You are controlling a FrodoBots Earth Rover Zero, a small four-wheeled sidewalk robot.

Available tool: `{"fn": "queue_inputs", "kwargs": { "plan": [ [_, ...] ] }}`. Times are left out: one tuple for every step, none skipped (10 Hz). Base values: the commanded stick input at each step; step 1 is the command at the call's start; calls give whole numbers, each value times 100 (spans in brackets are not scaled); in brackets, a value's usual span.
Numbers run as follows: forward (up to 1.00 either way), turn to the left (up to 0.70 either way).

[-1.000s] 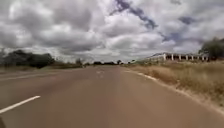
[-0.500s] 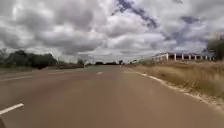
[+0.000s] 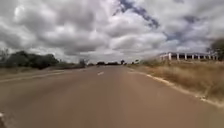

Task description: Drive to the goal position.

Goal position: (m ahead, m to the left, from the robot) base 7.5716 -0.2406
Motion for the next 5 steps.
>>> {"fn": "queue_inputs", "kwargs": {
  "plan": [
    [85,-34],
    [85,-34],
    [85,-34],
    [85,-34],
    [85,-30]
  ]
}}
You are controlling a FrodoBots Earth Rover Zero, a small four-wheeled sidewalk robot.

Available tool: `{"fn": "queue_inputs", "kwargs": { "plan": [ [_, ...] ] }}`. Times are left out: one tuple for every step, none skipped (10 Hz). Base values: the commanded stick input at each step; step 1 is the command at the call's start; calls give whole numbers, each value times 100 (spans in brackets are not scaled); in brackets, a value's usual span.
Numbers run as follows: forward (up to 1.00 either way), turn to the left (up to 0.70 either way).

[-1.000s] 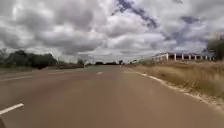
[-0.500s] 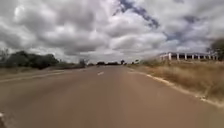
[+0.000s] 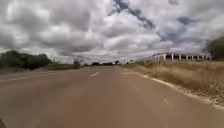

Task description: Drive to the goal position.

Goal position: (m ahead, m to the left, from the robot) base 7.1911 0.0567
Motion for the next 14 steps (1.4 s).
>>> {"fn": "queue_inputs", "kwargs": {
  "plan": [
    [85,-19],
    [85,-8],
    [85,0],
    [85,0],
    [85,0],
    [85,0],
    [85,0],
    [85,0],
    [85,-3],
    [85,-9],
    [85,-12],
    [85,-8],
    [85,-4],
    [85,0]
  ]
}}
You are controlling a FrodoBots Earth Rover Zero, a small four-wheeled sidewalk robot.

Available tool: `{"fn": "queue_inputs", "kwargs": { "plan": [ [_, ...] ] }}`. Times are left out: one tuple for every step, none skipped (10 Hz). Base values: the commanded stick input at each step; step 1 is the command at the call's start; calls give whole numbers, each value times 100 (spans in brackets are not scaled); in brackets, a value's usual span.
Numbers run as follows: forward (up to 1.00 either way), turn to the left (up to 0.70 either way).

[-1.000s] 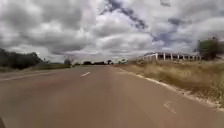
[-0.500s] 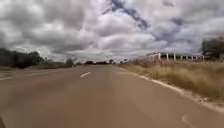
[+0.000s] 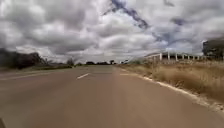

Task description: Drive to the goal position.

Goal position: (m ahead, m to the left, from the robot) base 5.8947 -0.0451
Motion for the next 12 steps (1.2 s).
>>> {"fn": "queue_inputs", "kwargs": {
  "plan": [
    [85,0],
    [85,0],
    [85,0],
    [85,0],
    [85,0],
    [85,0],
    [85,0],
    [85,0],
    [85,0],
    [85,0],
    [85,0],
    [85,0]
  ]
}}
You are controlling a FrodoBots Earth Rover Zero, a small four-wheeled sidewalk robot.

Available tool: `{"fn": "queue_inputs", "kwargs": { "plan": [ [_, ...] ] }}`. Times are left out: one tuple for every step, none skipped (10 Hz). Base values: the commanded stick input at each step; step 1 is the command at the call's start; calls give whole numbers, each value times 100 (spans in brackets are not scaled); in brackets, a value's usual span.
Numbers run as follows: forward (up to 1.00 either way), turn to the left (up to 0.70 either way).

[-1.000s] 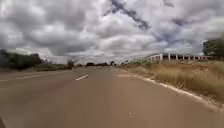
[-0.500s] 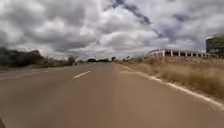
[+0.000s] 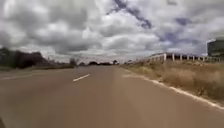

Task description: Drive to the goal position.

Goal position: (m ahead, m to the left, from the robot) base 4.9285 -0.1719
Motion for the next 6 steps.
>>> {"fn": "queue_inputs", "kwargs": {
  "plan": [
    [85,0],
    [85,0],
    [85,0],
    [85,0],
    [85,1],
    [85,2]
  ]
}}
